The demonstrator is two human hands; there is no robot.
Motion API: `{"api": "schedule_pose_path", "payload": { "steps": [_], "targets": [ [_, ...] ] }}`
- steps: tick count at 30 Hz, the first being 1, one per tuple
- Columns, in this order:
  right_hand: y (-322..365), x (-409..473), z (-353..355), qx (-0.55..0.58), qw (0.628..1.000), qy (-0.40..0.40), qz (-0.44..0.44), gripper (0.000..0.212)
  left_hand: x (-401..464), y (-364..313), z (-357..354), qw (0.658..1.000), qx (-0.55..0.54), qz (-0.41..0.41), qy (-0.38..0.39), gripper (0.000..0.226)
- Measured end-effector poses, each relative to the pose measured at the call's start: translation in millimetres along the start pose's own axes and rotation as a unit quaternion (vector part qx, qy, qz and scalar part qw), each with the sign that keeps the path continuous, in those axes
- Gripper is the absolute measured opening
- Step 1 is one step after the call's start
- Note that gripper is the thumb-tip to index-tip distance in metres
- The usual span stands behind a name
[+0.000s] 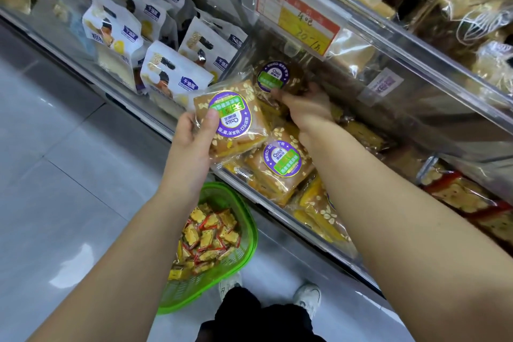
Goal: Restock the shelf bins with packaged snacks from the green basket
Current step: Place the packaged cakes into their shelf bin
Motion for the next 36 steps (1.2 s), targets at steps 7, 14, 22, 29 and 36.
{"api": "schedule_pose_path", "payload": {
  "steps": [7, 14, 22, 29, 36],
  "targets": [
    [-8, 15, 31, 0.121, 0.989, -0.050, 0.068, 0.042, -1, 2, 3, 1.000, -0.012, -0.002, -0.007, 0.044],
    [4, 22, 18, -0.029, 0.992, -0.045, 0.116, 0.049, -5, -3, -3, 1.000, 0.005, -0.005, 0.001, 0.039],
    [-1, -62, 48, -0.047, 0.988, 0.022, 0.145, 0.025, -7, -14, -32, 0.995, 0.049, 0.001, 0.083, 0.028],
    [-27, -107, 47, 0.122, 0.951, 0.282, 0.027, 0.056, -11, -1, -71, 0.985, 0.103, 0.047, 0.132, 0.048],
    [-51, -69, 105, 0.149, 0.967, 0.166, -0.119, 0.021, 2, 8, -70, 0.933, 0.330, 0.004, 0.143, 0.057]
  ]
}}
Point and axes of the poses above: each hand's wrist, its own x-axis towards the middle knuckle, its own z-axis out of the back of the hand, y = z × x, the point moved 8 cm from there along x, towards the middle knuckle, and after that the axes turned 5 degrees about -x, right-handed, at the moved point
